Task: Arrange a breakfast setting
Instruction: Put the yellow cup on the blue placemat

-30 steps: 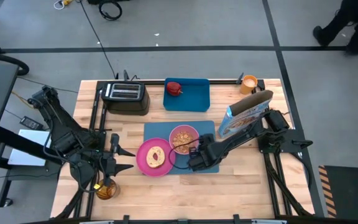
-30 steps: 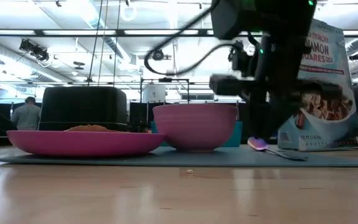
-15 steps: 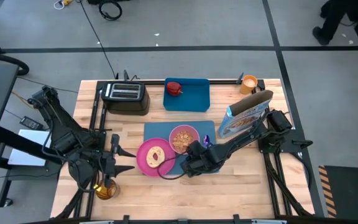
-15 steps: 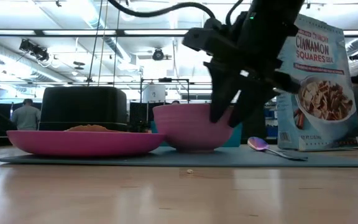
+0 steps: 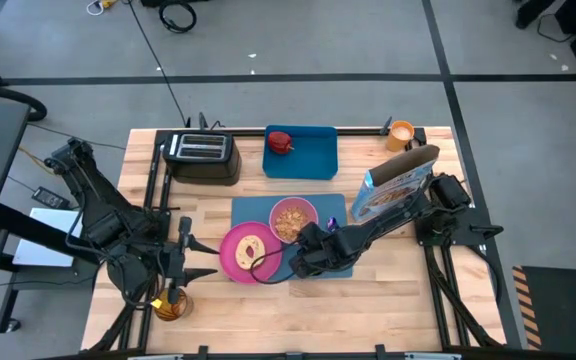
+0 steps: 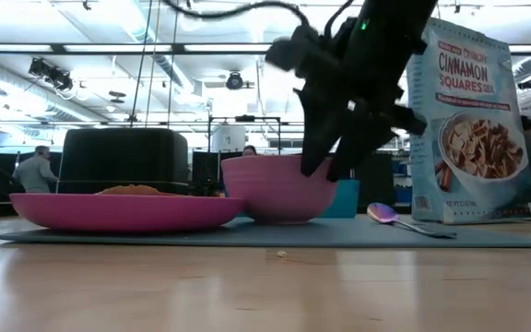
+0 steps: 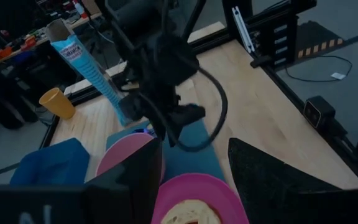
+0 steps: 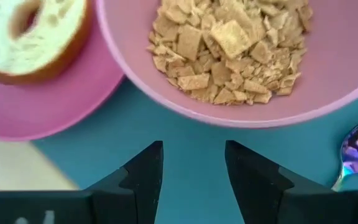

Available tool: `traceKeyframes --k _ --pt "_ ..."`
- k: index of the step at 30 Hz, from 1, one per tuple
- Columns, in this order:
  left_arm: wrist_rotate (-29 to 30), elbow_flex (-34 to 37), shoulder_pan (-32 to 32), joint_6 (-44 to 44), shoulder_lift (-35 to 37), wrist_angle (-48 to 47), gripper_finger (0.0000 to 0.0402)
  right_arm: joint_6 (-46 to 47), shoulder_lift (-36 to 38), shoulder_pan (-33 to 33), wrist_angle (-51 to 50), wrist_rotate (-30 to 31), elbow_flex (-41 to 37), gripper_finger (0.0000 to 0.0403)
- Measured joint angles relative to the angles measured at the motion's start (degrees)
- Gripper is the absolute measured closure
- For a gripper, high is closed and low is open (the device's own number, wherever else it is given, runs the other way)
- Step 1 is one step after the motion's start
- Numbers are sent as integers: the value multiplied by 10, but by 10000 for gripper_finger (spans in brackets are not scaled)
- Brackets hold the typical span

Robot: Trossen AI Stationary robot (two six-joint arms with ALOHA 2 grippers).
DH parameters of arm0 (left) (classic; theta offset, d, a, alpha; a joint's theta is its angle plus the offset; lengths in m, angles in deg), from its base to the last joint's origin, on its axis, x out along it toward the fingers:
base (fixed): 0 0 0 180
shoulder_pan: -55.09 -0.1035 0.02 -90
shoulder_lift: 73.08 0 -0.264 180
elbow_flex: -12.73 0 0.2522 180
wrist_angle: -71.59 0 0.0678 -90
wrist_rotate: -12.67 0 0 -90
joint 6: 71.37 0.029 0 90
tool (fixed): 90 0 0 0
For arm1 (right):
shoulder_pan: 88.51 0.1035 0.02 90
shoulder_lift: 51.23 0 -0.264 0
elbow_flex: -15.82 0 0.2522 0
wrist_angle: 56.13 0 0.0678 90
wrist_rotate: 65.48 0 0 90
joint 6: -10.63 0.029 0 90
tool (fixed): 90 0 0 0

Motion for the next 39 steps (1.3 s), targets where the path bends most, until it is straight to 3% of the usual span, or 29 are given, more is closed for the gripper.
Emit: traceKeyframes --k 9,17,23,32,39 --pt "0 0 0 -7 0 4 209 -15 76 32 -84 31 34 222" --pt "7 9 -28 -3 0 32 209 -68 177 47 -103 171 40 222" --pt "6 11 -56 -6 -4 36 209 -169 248 19 -64 271 40 222" --pt "6 11 -133 -18 -4 27 209 -477 304 -97 144 214 43 224" --pt "6 11 -225 1 -4 25 209 -558 311 -250 75 192 76 224"
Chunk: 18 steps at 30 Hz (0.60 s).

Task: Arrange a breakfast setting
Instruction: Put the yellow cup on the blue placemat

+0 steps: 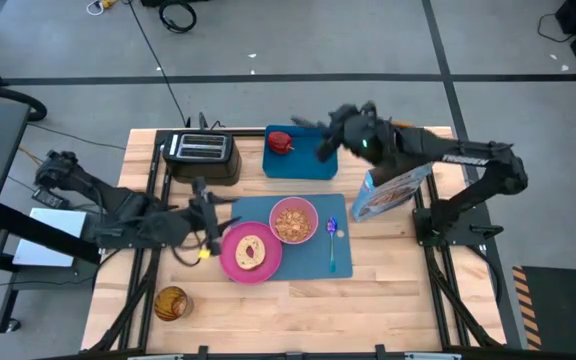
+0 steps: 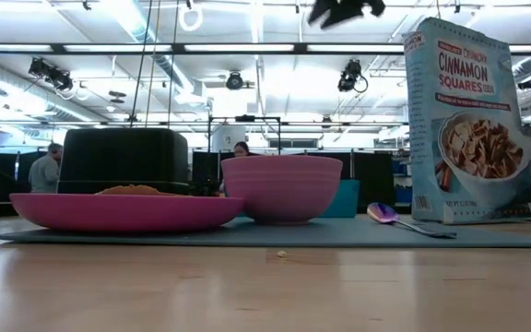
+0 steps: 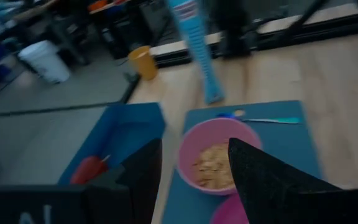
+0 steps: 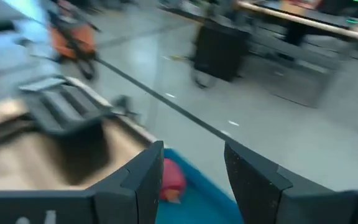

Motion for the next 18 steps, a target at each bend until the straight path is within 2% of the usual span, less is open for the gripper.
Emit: traceKeyframes --k 3,7,10,14,18 --pt "1 0 -40 0 0 0 209 -4 0 -79 -46 -23 1 225" --pt "-6 0 -68 11 6 -17 209 12 -5 -189 -132 -94 1 225" --pt "-28 38 -81 -2 15 -5 209 32 -14 -242 -194 -142 -8 225" --pt "-40 133 -87 -42 46 41 209 53 -20 -252 -231 -153 -42 225" --pt "-52 216 -86 -64 88 109 209 96 -27 -244 -300 -194 -64 225"
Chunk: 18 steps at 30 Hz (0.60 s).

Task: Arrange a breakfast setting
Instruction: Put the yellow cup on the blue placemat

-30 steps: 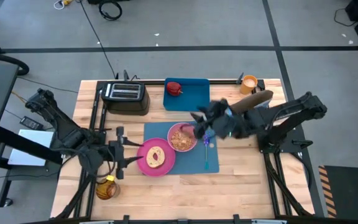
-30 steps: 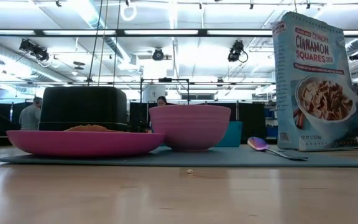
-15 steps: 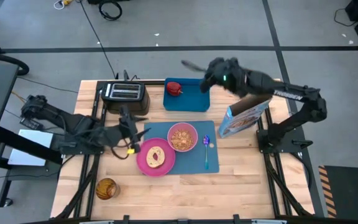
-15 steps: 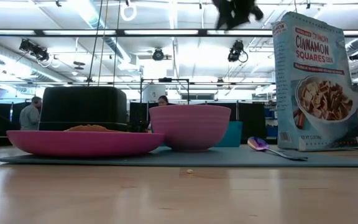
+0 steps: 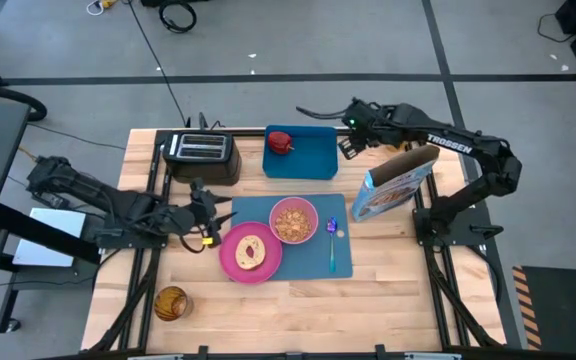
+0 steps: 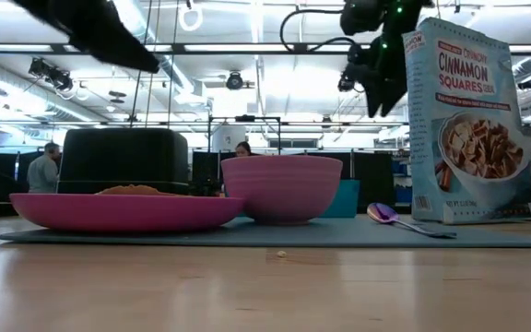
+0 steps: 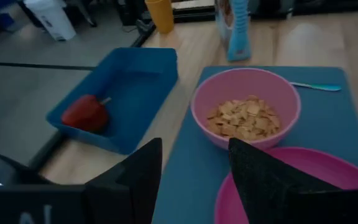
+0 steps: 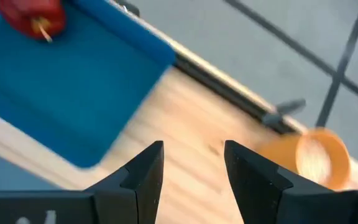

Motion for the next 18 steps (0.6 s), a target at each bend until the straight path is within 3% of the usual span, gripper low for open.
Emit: traceKeyframes --k 4,8,11,18 --pt "-22 44 0 -2 33 33 209 55 12 9 -81 -5 1 225" --pt "-26 66 0 -15 48 29 209 95 29 13 -181 -63 2 225" --pt "-41 76 0 -16 48 16 209 124 39 20 -233 -69 2 225" --pt "-42 108 -1 -32 47 17 209 120 36 -4 -163 -22 2 225"
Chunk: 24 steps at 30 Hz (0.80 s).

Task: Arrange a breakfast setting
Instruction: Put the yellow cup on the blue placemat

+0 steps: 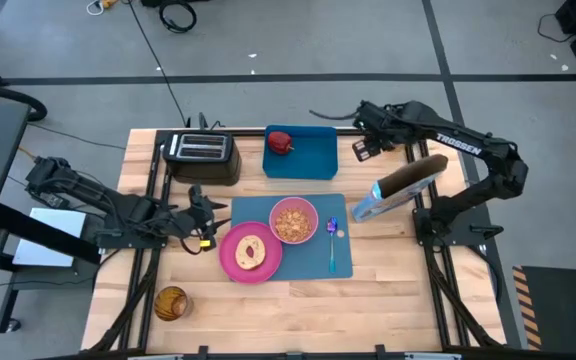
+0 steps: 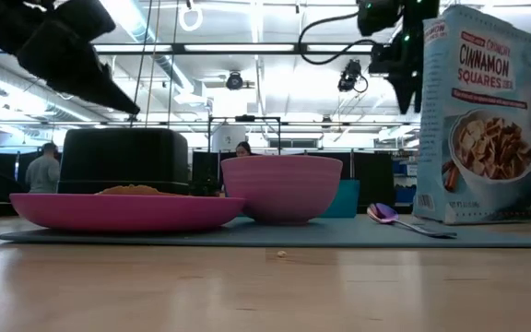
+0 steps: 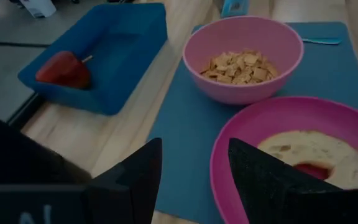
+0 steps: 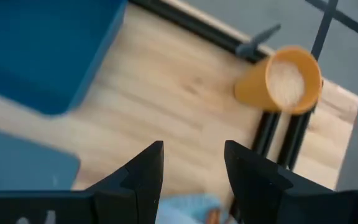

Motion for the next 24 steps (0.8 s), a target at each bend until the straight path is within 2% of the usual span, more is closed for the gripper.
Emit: traceKeyframes --k 6,11,16,24 --pt "-1 26 1 -29 0 -2 209 -50 -44 -54 77 25 0 225" --pt "-1 32 1 -43 0 -14 209 -55 -88 -87 88 26 0 225" --pt "-5 32 1 -57 0 -29 209 -52 -111 -94 86 19 0 225" --pt "-9 32 1 -71 0 -50 209 -50 -109 -95 91 9 0 225"
